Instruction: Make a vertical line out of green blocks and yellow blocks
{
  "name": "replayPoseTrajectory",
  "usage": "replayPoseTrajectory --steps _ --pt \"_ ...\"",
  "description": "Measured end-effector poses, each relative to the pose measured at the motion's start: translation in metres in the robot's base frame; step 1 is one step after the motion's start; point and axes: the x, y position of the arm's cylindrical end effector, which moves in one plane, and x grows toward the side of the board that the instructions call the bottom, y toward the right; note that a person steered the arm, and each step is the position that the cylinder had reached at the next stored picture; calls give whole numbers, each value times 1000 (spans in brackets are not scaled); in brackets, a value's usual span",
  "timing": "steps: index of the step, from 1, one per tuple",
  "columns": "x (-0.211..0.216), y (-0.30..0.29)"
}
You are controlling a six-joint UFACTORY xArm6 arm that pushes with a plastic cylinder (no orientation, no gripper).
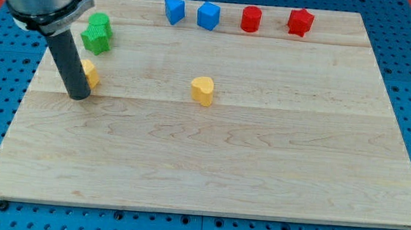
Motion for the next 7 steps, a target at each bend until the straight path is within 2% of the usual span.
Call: replayPoseTrajectory --steps 1,4,5,7 --pt "-32 0" --pt "-44 0" --pt "-47 33" --pt "-56 180"
